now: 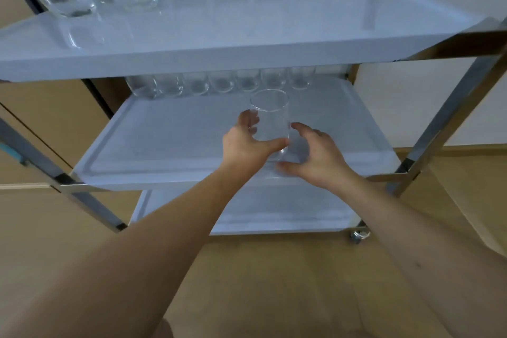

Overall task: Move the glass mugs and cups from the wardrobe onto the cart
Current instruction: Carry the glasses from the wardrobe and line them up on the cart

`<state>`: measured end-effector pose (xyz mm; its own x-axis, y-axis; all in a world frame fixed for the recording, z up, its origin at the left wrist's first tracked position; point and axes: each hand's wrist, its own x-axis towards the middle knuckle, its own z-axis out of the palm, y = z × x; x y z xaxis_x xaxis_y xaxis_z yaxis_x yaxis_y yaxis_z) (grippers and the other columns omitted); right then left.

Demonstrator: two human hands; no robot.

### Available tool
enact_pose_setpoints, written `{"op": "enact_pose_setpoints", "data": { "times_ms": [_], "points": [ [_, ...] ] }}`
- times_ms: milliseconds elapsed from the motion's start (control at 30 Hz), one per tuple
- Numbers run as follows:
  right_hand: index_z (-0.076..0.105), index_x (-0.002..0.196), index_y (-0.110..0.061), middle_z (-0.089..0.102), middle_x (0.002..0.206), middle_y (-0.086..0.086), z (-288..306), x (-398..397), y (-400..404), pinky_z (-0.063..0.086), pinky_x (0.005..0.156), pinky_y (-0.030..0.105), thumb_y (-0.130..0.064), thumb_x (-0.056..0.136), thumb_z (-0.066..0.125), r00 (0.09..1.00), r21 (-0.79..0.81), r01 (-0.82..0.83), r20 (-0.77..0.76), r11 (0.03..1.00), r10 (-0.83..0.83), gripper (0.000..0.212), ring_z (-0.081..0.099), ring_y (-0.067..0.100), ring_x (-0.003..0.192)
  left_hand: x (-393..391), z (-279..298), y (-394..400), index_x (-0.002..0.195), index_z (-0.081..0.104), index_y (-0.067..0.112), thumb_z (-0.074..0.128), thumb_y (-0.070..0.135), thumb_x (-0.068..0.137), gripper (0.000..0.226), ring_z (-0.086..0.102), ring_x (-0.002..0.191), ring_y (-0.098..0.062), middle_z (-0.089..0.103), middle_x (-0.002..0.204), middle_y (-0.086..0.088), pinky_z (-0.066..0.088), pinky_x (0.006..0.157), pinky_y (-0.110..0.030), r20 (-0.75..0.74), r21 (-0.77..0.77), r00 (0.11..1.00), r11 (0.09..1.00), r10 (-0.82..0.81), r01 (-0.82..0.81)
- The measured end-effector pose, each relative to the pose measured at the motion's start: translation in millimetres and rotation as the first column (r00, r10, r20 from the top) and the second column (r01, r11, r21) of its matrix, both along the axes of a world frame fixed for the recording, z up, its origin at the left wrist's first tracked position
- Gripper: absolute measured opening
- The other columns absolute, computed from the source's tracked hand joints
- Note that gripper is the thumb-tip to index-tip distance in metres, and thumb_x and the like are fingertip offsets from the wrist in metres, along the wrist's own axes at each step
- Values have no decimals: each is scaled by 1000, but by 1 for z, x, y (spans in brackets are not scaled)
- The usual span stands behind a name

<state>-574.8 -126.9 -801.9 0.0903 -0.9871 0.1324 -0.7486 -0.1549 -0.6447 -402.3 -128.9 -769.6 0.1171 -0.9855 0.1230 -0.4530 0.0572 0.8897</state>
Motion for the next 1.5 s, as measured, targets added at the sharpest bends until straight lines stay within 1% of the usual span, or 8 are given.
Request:
{"op": "enact_pose_setpoints", "data": {
  "times_ms": [300, 433, 567, 733, 867, 1000, 1300, 1500],
  "points": [
    [53, 133, -27, 63, 112, -10, -5, 0, -3, 54, 93, 37, -38, 58, 94, 920, -11, 216, 336, 976, -200, 86, 63, 15, 107, -28, -5, -13, 147, 45, 25, 94, 43, 63, 99, 54, 129, -12, 56, 143, 6, 48, 104, -31, -3, 2, 988, 988, -152, 153],
    [52, 134, -29, 63, 117, -7, -9, -28, -5, 55, 94, 38, -39, 61, 93, 902, -23, 285, 344, 958, -260, 85, 62, 16, 111, -34, -12, -23, 153, 37, 28, 85, 64, 64, 107, 45, 138, -19, 50, 150, 2, 36, 100, -24, 178, -8, 960, 975, -216, 221],
    [48, 139, -28, 59, 116, -10, -10, -55, -14, 46, 89, 28, -51, 62, 91, 901, -56, 359, 282, 932, -330, 91, 57, 13, 114, -32, -34, -35, 156, 35, 21, 66, 67, 83, 91, 28, 149, -30, 41, 158, -7, 25, 121, -41, 460, -22, 864, 971, -204, 240],
    [48, 140, -26, 58, 114, -11, -17, -69, -39, 45, 92, 29, -54, 64, 90, 889, -106, 414, 259, 904, -377, 91, 57, 18, 117, -40, -55, -63, 156, 33, 31, 46, 64, 95, 70, 15, 154, -30, 27, 166, -3, 12, 125, -48, 675, 53, 688, 947, -268, 316],
    [50, 134, -23, 55, 97, -21, -22, -76, -70, 41, 83, 26, -55, 63, 89, 880, -148, 446, 250, 883, -403, 87, 61, 20, 110, -48, -62, -75, 150, 39, 34, 36, 68, 96, 64, 24, 149, -25, 34, 161, 1, 15, 121, -47, 759, 53, 598, 939, -258, 338],
    [50, 131, -18, 65, 119, 0, -25, -83, -105, 48, 93, 37, -56, 64, 87, 865, -175, 484, 243, 857, -439, 86, 59, 28, 116, -49, -67, -73, 142, 42, 36, 27, 66, 97, 56, 33, 140, -24, 40, 150, 1, 23, 115, -52, 827, 5, 521, 930, -211, 369],
    [52, 125, -14, 66, 122, 8, -19, -89, -191, 48, 98, 40, -57, 67, 84, 836, -183, 544, 196, 819, -512, 79, 59, 34, 118, -51, -70, -74, 137, 43, 37, 21, 67, 87, 62, 31, 142, -22, 39, 151, 3, 18, 118, -50, 803, -45, 572, 942, -165, 333],
    [51, 129, -27, 63, 131, 0, -17, -94, -225, 41, 104, 47, -70, 70, 75, 813, -128, 582, 122, 803, -570, 76, 55, 33, 126, -50, -72, -74, 137, 42, 39, 20, 68, 87, 62, 30, 143, -20, 38, 151, 5, 18, 119, -51, 802, -56, 575, 938, -162, 341]
  ]
}}
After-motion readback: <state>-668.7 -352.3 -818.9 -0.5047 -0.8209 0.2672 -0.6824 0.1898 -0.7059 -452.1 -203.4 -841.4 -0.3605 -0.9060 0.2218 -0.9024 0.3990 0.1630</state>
